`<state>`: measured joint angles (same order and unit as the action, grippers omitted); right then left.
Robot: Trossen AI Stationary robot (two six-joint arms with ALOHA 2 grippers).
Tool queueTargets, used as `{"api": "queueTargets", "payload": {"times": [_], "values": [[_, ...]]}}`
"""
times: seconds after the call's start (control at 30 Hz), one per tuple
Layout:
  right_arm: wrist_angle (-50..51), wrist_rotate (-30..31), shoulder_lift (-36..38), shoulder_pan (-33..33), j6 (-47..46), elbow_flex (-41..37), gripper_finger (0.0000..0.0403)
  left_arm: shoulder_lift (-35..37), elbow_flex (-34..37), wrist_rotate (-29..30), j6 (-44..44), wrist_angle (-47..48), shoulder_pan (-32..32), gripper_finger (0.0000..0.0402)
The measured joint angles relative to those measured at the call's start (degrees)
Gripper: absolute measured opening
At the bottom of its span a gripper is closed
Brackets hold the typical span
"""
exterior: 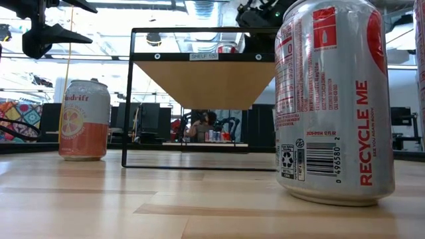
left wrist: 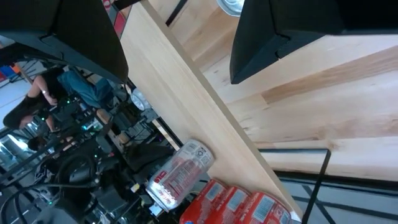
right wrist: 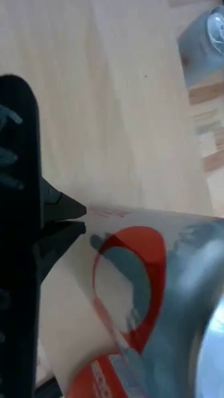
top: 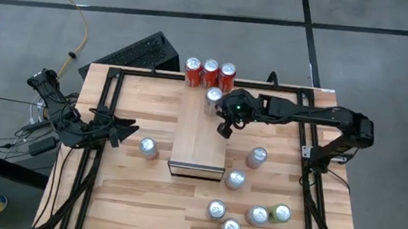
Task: Place canned beverage on shelf
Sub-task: Put the top red-silver soda can on the shelf
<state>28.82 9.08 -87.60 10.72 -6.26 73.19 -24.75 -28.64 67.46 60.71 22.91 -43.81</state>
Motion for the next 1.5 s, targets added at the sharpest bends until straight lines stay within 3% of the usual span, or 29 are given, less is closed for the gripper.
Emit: {"api": "queueTargets", "payload": {"times": [0.27, 0.5, 0.7, 1.5], "values": [[-4.9, -0.7, -1.2, 1.1, 2.3, 0.0, 0.0000, 0.0, 0.0, 0.7, 0.0, 0.6, 0.0, 0.0270], [-1.5, -1.5, -0.9, 1.4, 0.9, 0.0, 0.0000, 0.0, 0.0, 0.8, 0.0, 0.6, 0.0, 0.0270], [-1.6, 2.8, 0.0, 2.0, 0.8, 0.0, 0.0000, 0.0, 0.0, 0.8, 0.0, 0.6, 0.0, 0.0270], [-11.5, 0.6, 0.1, 5.2, 4.0, 0.0, 0.0000, 0.0, 0.0, 2.3, 0.3, 2.1, 0.0, 0.0270]]}}
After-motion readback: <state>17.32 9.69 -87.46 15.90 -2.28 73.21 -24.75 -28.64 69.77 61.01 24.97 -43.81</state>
